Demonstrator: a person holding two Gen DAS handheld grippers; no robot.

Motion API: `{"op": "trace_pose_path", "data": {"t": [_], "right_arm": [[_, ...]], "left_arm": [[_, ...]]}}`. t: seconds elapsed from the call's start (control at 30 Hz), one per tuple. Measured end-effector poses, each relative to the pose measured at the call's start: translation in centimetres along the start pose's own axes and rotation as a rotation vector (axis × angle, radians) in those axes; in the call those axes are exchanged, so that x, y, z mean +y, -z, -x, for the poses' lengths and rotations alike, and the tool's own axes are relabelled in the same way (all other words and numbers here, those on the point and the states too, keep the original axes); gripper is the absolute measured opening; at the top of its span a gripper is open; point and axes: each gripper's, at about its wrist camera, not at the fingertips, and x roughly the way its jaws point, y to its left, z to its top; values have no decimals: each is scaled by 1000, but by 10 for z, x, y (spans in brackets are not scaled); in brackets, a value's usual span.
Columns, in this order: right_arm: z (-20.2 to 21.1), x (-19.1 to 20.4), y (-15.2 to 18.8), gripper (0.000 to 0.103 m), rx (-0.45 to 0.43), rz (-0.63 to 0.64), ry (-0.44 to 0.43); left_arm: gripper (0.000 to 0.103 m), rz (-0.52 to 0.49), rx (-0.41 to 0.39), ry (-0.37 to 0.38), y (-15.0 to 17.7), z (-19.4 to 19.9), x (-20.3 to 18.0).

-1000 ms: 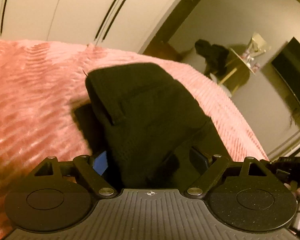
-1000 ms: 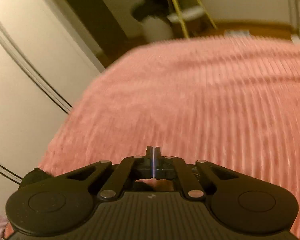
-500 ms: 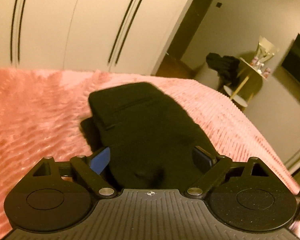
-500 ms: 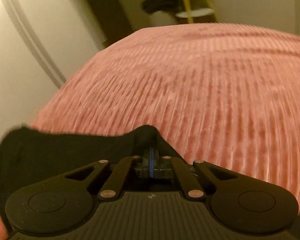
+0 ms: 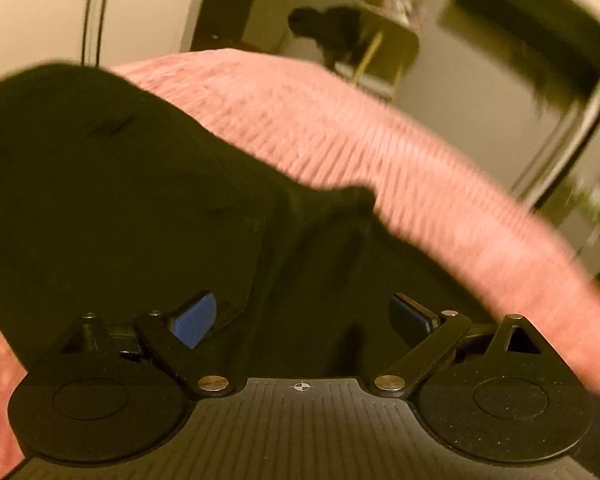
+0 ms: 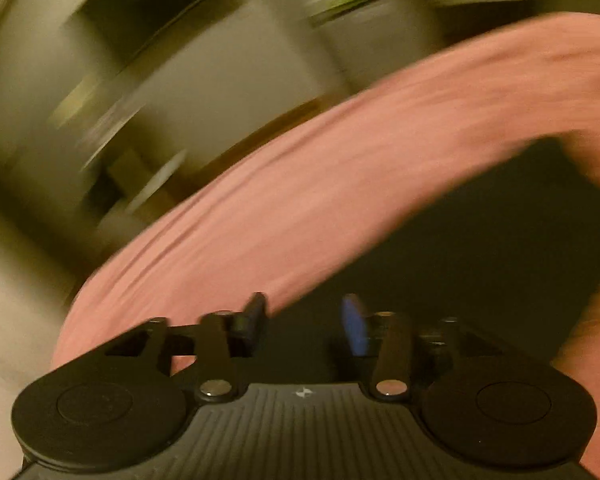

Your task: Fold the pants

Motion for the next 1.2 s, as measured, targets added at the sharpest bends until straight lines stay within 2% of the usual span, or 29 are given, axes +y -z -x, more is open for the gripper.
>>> {"op": "trace_pose_path", "data": {"t": [0.07,0.13,0.2,0.4,0.5,0.63,0.67,0.73,0.83,0.93,0.97,1.03,1.07,1.13,1.17,1.2], "right_arm": [[22,-54,-16,57,-62,-105,107],[29,-93,-19,59,-87,-193,131],[28,-126,-18,61,-69,-296,153],[16,-165,-16,61,-90,-455,-19],[-4,-177,-27,60,-77,-532,-46],[-11,-178,-42,41,-76,-582,-113],[-9,-177,-47,27,-85,-570,-116],[-3,-173,-55,7,-115,-522,-133],[21,-156,-65,8,-192,-392,-174],[39,-136,-61,8,-298,-165,-105],[37,-135,-59,13,-305,-140,-51],[20,-149,-58,26,-221,-182,130],[14,-159,-57,26,-172,-227,164],[13,-178,-51,28,-145,-319,88],[15,-184,-48,35,-148,-339,60],[16,-187,-47,37,-151,-351,50]], "left_arm": [[97,-48,-2,-9,3,0,-7],[97,-42,5,4,5,1,-6],[97,-32,10,1,7,2,-4],[98,-31,27,6,20,20,-24],[99,-63,29,6,28,24,-35],[99,-59,55,46,35,26,-41],[99,-58,62,43,36,25,-42],[99,-64,65,35,38,24,-44],[99,-67,36,44,38,31,-47],[100,-85,-3,43,39,38,-52],[100,-96,-2,40,40,38,-54],[100,-114,21,27,42,34,-56],[100,-124,27,22,43,33,-57],[100,-150,21,21,45,33,-59],[100,-163,14,20,46,34,-60],[100,-173,12,19,46,32,-61]]}}
